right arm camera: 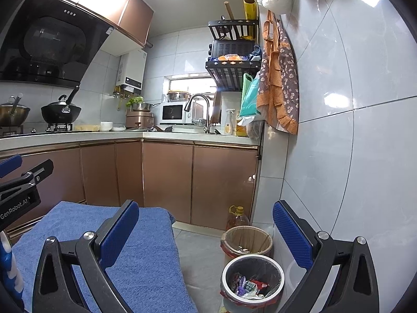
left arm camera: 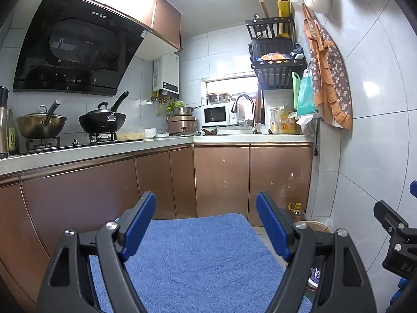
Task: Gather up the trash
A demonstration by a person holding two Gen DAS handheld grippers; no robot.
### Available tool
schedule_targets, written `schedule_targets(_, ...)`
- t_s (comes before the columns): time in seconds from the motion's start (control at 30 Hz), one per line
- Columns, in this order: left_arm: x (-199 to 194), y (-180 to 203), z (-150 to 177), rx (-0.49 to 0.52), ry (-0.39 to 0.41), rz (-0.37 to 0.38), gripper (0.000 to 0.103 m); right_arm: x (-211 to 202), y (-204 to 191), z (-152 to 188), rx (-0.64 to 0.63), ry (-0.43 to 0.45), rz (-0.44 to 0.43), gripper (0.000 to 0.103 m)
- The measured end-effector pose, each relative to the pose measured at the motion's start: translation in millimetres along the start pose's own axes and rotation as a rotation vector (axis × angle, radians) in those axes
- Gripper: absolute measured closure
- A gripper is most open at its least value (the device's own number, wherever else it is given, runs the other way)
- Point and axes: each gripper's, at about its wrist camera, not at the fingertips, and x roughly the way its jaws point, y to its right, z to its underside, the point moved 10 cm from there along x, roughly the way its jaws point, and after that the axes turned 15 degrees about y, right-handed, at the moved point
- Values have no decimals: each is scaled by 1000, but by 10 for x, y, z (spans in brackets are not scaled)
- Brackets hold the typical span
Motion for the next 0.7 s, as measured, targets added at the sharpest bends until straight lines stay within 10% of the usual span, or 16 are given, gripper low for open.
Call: schedule_targets(0.7, -48, 35, -7, 1, -5, 17, 25, -24, 11, -27, 4, 7, 14, 0)
